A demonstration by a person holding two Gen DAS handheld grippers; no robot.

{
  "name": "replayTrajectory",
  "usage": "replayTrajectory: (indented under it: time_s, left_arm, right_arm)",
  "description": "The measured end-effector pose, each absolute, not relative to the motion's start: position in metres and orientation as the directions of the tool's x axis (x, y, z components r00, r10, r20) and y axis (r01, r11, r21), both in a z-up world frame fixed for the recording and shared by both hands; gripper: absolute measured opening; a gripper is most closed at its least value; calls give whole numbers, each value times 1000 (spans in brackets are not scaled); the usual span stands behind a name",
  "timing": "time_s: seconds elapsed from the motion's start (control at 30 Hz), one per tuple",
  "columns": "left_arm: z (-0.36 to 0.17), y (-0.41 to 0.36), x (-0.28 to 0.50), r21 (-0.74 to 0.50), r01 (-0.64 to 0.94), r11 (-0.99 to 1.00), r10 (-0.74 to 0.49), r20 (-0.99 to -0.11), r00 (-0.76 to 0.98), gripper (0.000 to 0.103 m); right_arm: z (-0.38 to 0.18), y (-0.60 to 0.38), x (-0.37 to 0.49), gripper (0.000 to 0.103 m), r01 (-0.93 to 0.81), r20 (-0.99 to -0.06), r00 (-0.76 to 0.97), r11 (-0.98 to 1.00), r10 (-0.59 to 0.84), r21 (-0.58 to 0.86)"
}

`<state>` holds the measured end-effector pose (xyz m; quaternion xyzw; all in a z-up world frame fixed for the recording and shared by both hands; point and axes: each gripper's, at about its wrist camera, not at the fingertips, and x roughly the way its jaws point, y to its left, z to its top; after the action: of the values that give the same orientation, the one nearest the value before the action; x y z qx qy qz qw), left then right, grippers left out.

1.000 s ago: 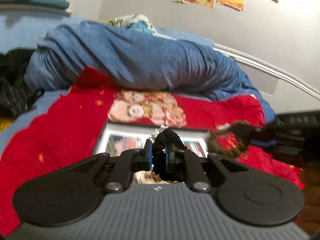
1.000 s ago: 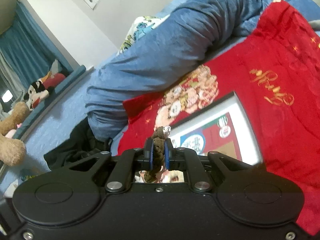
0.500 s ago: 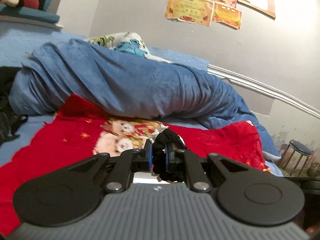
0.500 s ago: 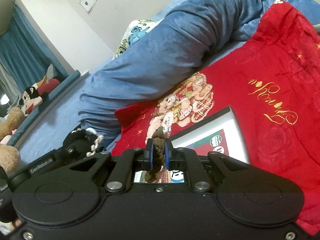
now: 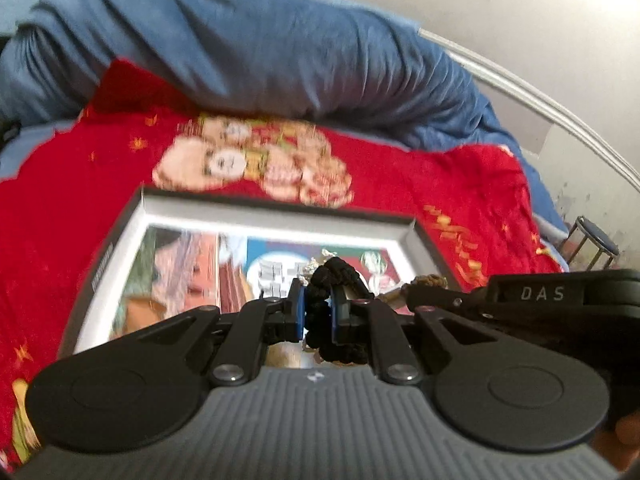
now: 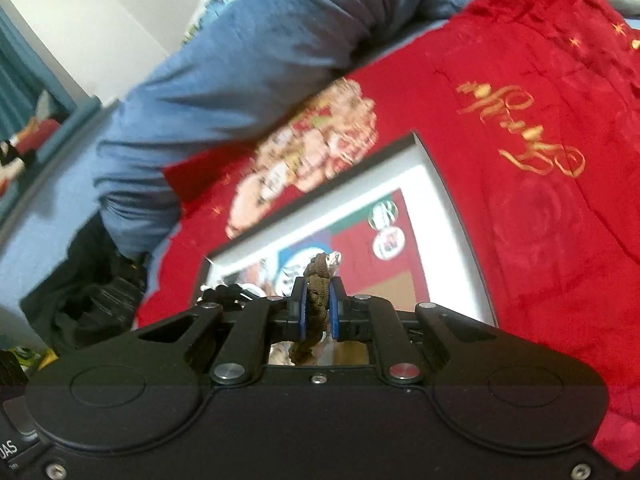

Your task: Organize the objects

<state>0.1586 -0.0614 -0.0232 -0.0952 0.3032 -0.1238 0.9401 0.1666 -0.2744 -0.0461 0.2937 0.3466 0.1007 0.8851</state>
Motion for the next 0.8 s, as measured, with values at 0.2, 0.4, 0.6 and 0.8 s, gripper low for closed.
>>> replayTrajectory:
  time_s: [0.2,0.4,0.6,0.8]
  left_arm:
    - [-44,-57,164,-277,111,954,-265,-613,744,16]
    - [-49,-59,166,-223,88,971,-215,-654,726,17]
    - [-51,-60,165,-200,87,976,-199,-657,727,17]
    - [-51,-62,165,-184,93,979,-193,-659,727,18]
  right_arm:
    - [-54,-265,166,12,56,-605,715,835,349,548]
    - [-56,-267,166,12,80,-623,708,839,332,539]
    - [-56,-268,166,12,87,-625,700,829,344,553]
    - [-57,-263,166,12,77,-632,688,830,357,553]
